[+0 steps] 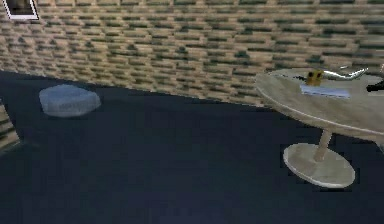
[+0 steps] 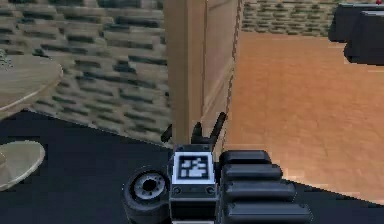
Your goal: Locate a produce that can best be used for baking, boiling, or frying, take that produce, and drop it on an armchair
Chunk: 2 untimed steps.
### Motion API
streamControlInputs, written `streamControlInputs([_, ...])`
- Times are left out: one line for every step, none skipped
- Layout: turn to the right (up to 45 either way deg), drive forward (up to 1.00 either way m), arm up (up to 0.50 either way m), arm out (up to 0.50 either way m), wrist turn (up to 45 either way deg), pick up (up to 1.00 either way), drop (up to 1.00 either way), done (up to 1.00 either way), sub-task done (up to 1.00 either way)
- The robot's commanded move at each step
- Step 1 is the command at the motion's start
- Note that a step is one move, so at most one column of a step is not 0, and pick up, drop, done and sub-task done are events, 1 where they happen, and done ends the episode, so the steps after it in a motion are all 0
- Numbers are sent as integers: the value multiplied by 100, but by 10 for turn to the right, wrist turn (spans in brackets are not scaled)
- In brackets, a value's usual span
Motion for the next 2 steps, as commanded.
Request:
streamControlInputs([-330,0,0,0,0,0,0,0,0])
streamControlInputs([0,100,0,0,0,0,0,0,0])
